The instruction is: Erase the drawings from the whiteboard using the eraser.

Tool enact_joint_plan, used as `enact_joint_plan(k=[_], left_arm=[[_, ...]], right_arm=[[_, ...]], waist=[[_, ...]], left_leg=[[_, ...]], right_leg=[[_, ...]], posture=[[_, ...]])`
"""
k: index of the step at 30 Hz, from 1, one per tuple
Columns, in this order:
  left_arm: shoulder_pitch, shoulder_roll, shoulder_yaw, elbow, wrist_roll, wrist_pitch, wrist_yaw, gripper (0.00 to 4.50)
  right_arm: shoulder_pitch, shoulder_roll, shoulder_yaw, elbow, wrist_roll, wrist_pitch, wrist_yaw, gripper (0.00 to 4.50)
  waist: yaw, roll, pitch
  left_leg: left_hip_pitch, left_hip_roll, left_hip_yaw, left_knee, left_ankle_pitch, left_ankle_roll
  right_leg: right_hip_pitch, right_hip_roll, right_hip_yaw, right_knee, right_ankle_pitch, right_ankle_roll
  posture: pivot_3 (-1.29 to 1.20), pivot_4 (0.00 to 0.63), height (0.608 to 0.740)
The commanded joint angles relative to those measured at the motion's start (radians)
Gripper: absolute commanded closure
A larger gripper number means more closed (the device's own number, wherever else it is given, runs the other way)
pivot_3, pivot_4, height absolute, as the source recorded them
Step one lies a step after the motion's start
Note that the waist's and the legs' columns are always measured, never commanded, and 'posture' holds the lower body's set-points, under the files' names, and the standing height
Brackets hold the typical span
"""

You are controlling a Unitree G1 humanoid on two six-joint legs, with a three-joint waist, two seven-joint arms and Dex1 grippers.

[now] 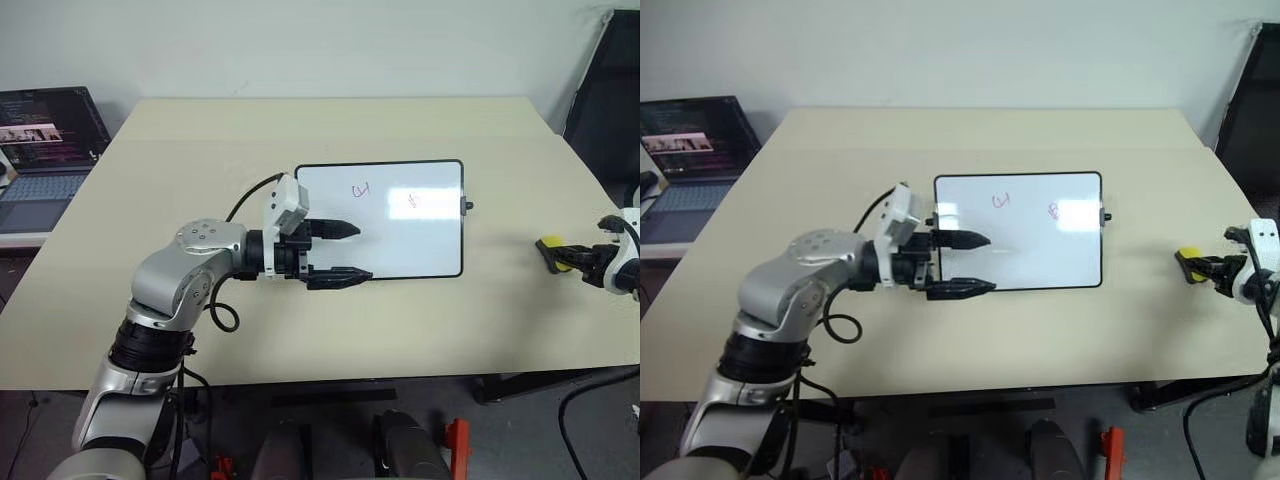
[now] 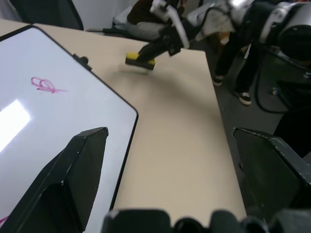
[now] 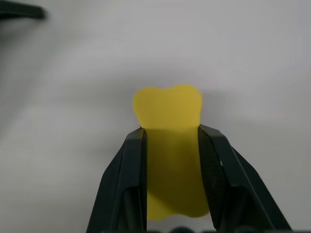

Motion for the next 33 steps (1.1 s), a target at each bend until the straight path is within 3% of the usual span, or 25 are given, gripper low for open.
enact_joint_plan(k=[1, 4, 8, 12, 17, 20, 23, 33], left_arm=[[0.022, 0.043, 0.064, 0.003, 0.005, -0.025, 0.004, 0.00], [0.055, 0.085, 0.102, 0.020, 0.013, -0.029, 0.013, 0.00], [0.182, 0.184, 0.183, 0.048, 0.066, -0.087, 0.027, 0.00], [0.310, 0.176, 0.324, 0.021, 0.071, -0.212, 0.079, 0.00], [0.394, 0.163, 0.329, 0.018, 0.109, -0.293, 0.102, 0.00], [0.426, 0.156, 0.285, 0.010, 0.171, -0.348, 0.123, 0.00], [0.444, 0.140, 0.255, -0.007, 0.198, -0.375, 0.139, 0.00], [0.432, 0.120, 0.273, -0.063, 0.118, -0.317, 0.140, 0.00]], right_arm=[[-0.006, 0.022, -0.036, -0.480, 0.178, 0.188, -0.033, 3.37], [-0.051, 0.073, -0.004, -0.693, 0.269, 0.295, -0.084, 3.38], [-0.176, 0.198, 0.203, -0.851, 0.257, 0.313, -0.153, 3.38], [-0.255, 0.302, 0.530, -0.791, -0.001, 0.109, -0.204, 3.38], [-0.300, 0.443, 0.738, -0.580, -0.235, -0.158, -0.246, 3.39], [-0.305, 0.533, 0.756, -0.419, -0.293, -0.258, -0.275, 3.39], [-0.323, 0.556, 0.759, -0.304, -0.363, -0.335, -0.293, 3.39], [-0.372, 0.497, 0.734, -0.204, -0.494, -0.335, -0.262, 3.40]], waist=[[-0.006, 0.001, 0.001], [-0.012, 0.001, 0.001], [-0.013, 0.001, 0.000], [-0.011, 0.000, 0.000], [0.015, -0.001, 0.000], [0.020, -0.002, 0.000], [0.031, -0.002, 0.000], [0.030, -0.002, -0.001]], left_leg=[[0.000, 0.000, 0.000, 0.000, 0.000, 0.000], [0.001, 0.001, -0.002, 0.000, 0.000, 0.000], [0.000, 0.001, -0.002, 0.000, 0.000, 0.000], [-0.002, 0.002, -0.001, 0.000, 0.000, 0.000], [-0.004, 0.001, -0.001, 0.000, 0.000, 0.000], [-0.004, 0.001, -0.001, 0.000, -0.001, -0.001], [-0.004, 0.001, -0.001, 0.000, -0.001, -0.001], [-0.002, 0.002, -0.001, 0.000, -0.001, -0.001]], right_leg=[[0.000, 0.000, 0.000, 0.000, 0.000, 0.001], [0.000, 0.002, -0.001, 0.001, -0.002, 0.004], [0.000, 0.001, -0.002, 0.000, -0.002, 0.003], [-0.003, 0.000, -0.002, 0.000, 0.000, 0.000], [-0.004, -0.001, -0.003, -0.001, 0.000, -0.002], [-0.005, -0.001, -0.003, -0.001, 0.000, -0.002], [-0.004, -0.001, -0.003, -0.001, 0.000, -0.002], [-0.004, 0.000, -0.004, 0.001, 0.000, -0.003]], posture=[[0.00, 0.150, 0.740], [0.00, 0.150, 0.740], [0.00, 0.150, 0.740], [0.00, 0.150, 0.740], [0.00, 0.150, 0.740], [0.00, 0.150, 0.740], [0.00, 0.150, 0.740], [0.00, 0.150, 0.740]])
